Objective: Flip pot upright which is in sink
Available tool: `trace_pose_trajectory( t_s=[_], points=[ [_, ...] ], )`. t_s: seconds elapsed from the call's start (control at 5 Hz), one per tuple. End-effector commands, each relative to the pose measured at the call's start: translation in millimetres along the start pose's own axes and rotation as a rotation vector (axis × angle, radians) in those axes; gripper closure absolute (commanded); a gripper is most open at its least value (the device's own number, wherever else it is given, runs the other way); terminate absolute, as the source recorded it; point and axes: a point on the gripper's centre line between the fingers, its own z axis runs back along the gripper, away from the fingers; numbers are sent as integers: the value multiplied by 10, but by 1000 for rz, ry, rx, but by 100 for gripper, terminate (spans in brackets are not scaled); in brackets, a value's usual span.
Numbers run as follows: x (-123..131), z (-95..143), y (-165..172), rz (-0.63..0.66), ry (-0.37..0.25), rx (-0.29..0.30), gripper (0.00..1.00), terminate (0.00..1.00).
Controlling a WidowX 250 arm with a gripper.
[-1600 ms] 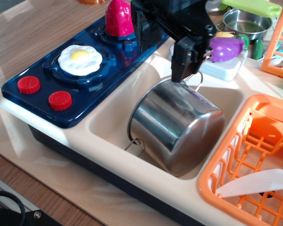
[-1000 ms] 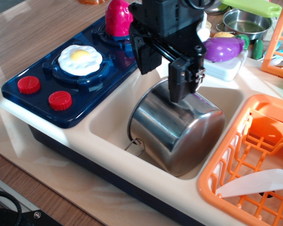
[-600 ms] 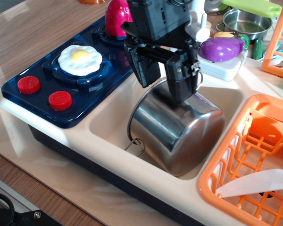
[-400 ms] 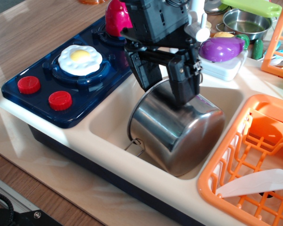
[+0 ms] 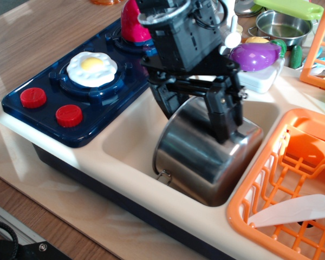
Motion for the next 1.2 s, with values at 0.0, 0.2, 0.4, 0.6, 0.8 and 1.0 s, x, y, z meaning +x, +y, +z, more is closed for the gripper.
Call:
trace_pose_trajectory(
  t_s=[0.0, 0.2, 0.4, 0.6, 0.8, 1.0],
  points=[
    [-5, -41, -81, 24, -47, 2, 100, 0],
    [5, -74, -74, 30, -55, -6, 100, 0],
    [25, -53, -149, 33, -25, 120, 100, 0],
    [45, -58, -196, 19, -5, 244, 100, 0],
    [47, -78, -205, -19, -23, 302, 0, 0],
    [47, -78, -205, -19, -23, 302, 0, 0]
  ],
)
